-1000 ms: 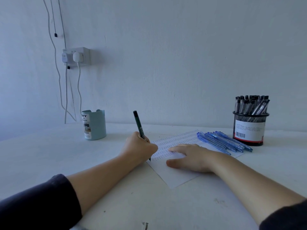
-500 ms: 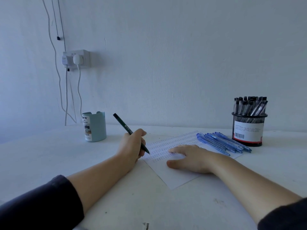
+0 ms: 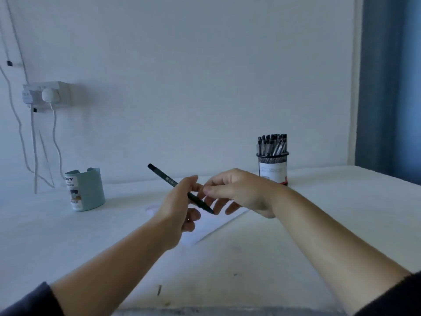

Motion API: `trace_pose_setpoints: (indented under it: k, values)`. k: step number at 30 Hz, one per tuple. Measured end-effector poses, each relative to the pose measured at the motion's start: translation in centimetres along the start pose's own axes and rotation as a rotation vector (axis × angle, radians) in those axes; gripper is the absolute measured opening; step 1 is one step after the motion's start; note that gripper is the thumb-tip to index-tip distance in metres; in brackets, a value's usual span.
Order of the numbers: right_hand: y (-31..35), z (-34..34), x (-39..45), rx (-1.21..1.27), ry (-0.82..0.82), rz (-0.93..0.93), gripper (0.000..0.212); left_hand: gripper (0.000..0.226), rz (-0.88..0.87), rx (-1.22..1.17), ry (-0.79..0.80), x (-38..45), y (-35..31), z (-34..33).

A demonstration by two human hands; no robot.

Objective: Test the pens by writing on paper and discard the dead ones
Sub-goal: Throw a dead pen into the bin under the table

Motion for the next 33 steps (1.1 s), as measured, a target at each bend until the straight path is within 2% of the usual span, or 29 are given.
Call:
trace_pose_setpoints:
  k: [3, 6, 11, 14, 17, 19, 22, 27, 33]
  values:
    - [0.1, 0.5, -5.5, 0.0, -0.03, 0.032, 0.014, 0.035, -0.024, -0.03, 0.17, -2.1, -0.9, -5.7]
    - [-0.9, 1.5, -11.6, 0.016, -0.154, 0.032, 0.013, 0.039, -0.058, 0.022, 0.34, -3.9, -1.4, -11.9]
    - [-4.3, 2.5, -24.5, 0.102, -0.433, -0.008, 0.002, 0.049, -0.104, 0.099, 0.626, -8.3, -1.3, -24.2]
    - [-6.6, 2.1, -32.2, 0.263, -0.634, 0.0, 0.013, 0.032, -0.131, 0.035, 0.742, -11.0, -0.4, -29.7]
    - [-10.8, -0.2, -41.0, 0.447, -0.879, -0.046, 0.011, 0.028, -0.117, 0.113, 0.943, -14.8, 3.3, -36.4]
    - [-14.2, -2.4, -45.5, 0.569, -1.01, -0.14, 0.005, 0.027, -0.074, 0.204, 1.062, -17.0, 6.7, -40.1]
    - [-20.0, -6.7, -50.2, 0.725, -1.089, -0.353, 0.023, 0.026, 0.067, 0.331, 1.154, -18.8, 13.1, -44.4]
    - [-30.3, -15.6, -54.5, 0.954, -1.089, -0.739, 0.015, 0.017, 0.359, 0.503, 1.199, -20.5, 23.6, -46.9]
    - [-38.1, -26.9, -54.4, 1.258, -1.096, -1.148, 0.018, 0.022, 0.499, 0.675, 1.209, -21.5, 31.1, -46.2]
Point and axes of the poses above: each hand's wrist, its own x-axis towards the middle knuckle, its own z-axis out of the back of the hand, y = z × x, the point moved 4 cm from there along x, towards the middle knuckle, and after that the axes turned 13 degrees about y, right-handed, at the moved point
